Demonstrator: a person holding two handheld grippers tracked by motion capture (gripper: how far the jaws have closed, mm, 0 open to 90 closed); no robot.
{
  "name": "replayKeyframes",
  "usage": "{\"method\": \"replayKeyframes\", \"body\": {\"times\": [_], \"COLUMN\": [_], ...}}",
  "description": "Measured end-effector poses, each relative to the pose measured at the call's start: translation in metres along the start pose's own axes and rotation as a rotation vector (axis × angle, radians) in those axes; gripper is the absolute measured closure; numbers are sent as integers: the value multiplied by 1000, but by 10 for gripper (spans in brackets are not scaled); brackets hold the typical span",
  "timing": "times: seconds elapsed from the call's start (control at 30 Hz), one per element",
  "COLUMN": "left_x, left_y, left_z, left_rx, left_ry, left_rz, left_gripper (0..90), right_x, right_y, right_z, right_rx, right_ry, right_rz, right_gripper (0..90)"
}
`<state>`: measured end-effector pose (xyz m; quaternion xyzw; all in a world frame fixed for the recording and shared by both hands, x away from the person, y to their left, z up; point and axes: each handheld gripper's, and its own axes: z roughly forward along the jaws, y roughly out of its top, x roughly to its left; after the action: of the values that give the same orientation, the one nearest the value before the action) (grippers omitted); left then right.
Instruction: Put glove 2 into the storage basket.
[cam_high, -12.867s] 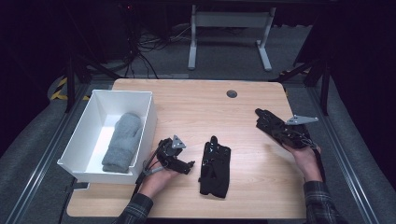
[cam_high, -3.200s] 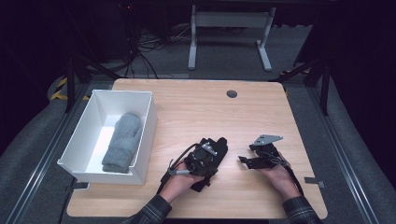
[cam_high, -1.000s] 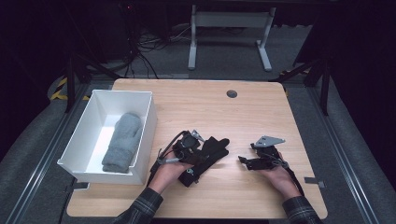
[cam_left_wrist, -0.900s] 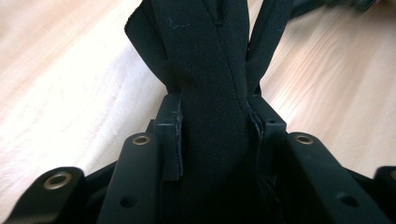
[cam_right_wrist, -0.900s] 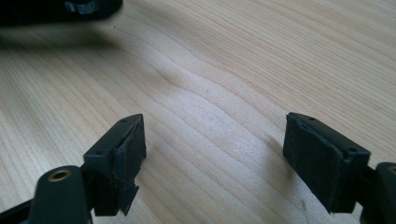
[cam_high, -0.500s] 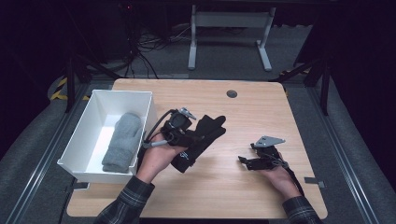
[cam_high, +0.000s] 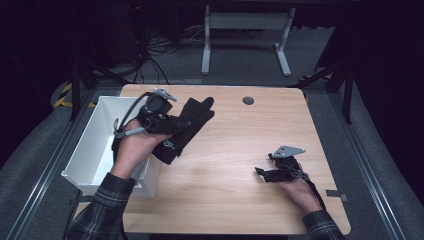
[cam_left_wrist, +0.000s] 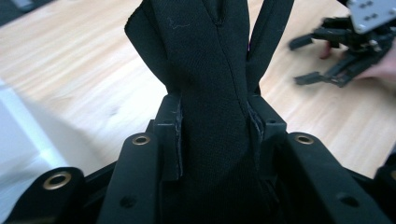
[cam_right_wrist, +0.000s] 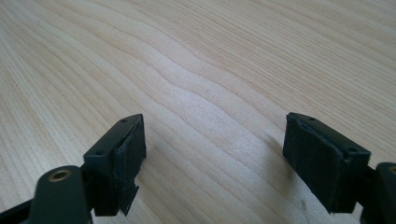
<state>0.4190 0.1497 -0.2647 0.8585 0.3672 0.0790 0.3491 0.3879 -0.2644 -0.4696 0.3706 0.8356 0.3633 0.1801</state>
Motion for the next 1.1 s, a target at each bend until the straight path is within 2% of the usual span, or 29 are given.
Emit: {"method": "replayKeyframes", "body": {"times": [0.13, 0.2, 0.23, 0.33, 0.5, 0.67, 0.77, 0.83, 0.87, 1.0, 1.1], "left_x": [20, 35, 35, 49, 70, 89, 96, 105, 105, 114, 118], "left_y": [-10, -20, -20, -34, -56, -78, -88, -101, -101, -118, -128], "left_z": [-18, -28, -28, -34, -31, -18, -7, 11, 11, 34, 42], "left_rx": [-15, -18, -18, -19, 5, 36, 61, 101, 101, 153, 147], "left_ry": [48, 83, 83, 110, 143, 179, 192, 191, 191, 209, 223], "left_rz": [-48, -86, -86, -128, -192, -256, -279, -306, -306, -342, -353], "left_gripper": [632, 632, 632, 632, 632, 631, 631, 630, 630, 629, 629], "right_x": [0, 0, 0, 0, 0, 0, 0, 0, 0, 0, 0], "right_y": [0, 0, 0, 0, 0, 0, 0, 0, 0, 0, 0], "right_z": [0, 0, 0, 0, 0, 0, 0, 0, 0, 0, 0], "right_rx": [0, 0, 0, 0, 0, 0, 0, 0, 0, 0, 0], "right_ry": [0, 0, 0, 0, 0, -1, -1, -1, -1, -1, -1], "right_rz": [0, 0, 0, 0, 1, 1, 1, 1, 1, 2, 2], "right_gripper": [218, 218, 218, 219, 219, 219, 219, 219, 219, 219, 220]}}
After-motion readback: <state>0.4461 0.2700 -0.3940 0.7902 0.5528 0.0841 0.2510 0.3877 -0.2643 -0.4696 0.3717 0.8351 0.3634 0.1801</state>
